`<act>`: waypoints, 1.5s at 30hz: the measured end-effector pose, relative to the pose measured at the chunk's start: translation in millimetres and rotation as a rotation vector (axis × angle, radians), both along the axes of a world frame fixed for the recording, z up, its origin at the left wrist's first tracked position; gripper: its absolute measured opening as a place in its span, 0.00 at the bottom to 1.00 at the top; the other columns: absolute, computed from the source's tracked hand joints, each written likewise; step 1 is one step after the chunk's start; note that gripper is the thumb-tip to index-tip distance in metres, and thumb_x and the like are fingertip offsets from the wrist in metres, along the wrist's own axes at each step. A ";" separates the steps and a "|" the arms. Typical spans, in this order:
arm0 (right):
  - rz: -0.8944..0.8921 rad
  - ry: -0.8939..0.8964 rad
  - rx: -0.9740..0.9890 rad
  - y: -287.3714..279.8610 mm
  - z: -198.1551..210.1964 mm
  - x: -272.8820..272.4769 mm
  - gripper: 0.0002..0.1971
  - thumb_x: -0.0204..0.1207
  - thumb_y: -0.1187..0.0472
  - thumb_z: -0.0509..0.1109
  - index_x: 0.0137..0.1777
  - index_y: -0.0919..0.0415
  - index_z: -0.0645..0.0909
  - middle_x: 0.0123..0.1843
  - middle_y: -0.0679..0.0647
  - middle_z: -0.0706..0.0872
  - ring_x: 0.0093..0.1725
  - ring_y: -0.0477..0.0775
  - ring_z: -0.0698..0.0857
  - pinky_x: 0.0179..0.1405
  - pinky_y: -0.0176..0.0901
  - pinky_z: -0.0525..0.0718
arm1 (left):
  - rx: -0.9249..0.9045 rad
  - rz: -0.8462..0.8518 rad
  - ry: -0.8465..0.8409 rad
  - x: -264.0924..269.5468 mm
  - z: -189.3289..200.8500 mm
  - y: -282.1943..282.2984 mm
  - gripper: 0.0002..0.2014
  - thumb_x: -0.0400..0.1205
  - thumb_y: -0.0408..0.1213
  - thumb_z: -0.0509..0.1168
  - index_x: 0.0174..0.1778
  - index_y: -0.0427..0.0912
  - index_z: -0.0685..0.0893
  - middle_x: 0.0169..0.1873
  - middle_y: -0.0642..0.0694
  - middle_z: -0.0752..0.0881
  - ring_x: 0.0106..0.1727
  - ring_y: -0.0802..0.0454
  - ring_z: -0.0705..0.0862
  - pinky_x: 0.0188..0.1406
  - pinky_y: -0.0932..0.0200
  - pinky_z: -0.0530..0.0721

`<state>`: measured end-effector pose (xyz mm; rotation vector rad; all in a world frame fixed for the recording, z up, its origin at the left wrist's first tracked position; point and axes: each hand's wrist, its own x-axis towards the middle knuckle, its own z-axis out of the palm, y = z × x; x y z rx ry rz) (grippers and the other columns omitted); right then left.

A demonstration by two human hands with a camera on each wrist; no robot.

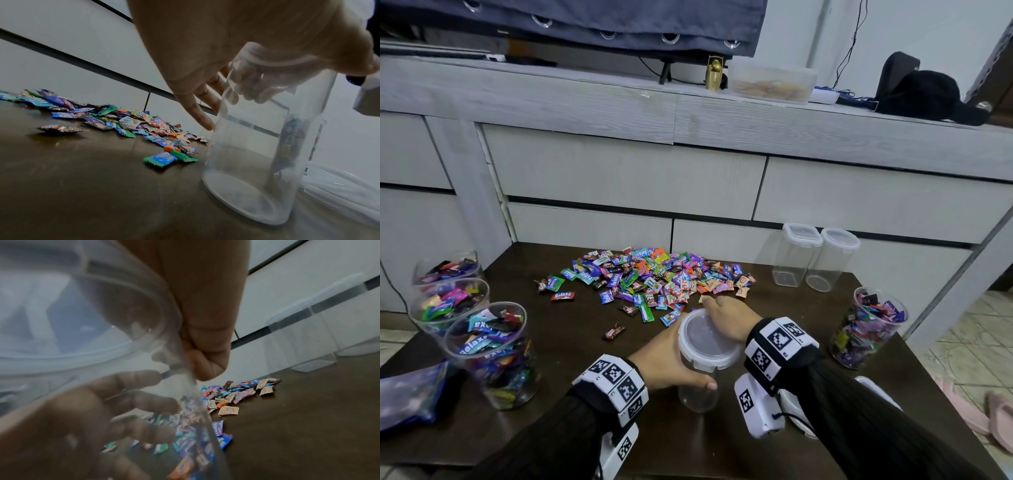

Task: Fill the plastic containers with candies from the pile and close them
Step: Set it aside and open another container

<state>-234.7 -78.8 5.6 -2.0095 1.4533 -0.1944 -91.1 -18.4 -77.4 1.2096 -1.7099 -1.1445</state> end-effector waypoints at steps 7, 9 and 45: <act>0.166 -0.087 -0.315 -4.3 -1.6 -7.6 0.13 0.86 0.48 0.54 0.46 0.57 0.64 0.34 0.49 0.75 0.35 0.54 0.76 0.36 0.49 0.70 | 0.018 -0.040 -0.123 3.5 1.8 3.1 0.53 0.55 0.60 0.84 0.73 0.70 0.59 0.73 0.60 0.73 0.75 0.67 0.71 0.76 0.57 0.72; 0.236 -0.098 -0.413 -5.0 -0.1 -12.2 0.14 0.85 0.45 0.55 0.42 0.54 0.66 0.33 0.48 0.77 0.33 0.48 0.76 0.32 0.47 0.69 | 0.026 -0.062 -0.202 9.7 6.9 3.5 0.50 0.56 0.63 0.82 0.69 0.77 0.58 0.72 0.66 0.71 0.72 0.75 0.70 0.69 0.69 0.73; 0.148 0.154 -0.470 11.5 1.2 -31.7 0.22 0.79 0.34 0.56 0.56 0.51 0.75 0.45 0.47 0.82 0.48 0.52 0.82 0.36 0.41 0.75 | 0.021 0.098 0.033 9.2 -1.7 -2.9 0.43 0.57 0.51 0.85 0.69 0.49 0.78 0.62 0.53 0.88 0.67 0.59 0.83 0.74 0.50 0.77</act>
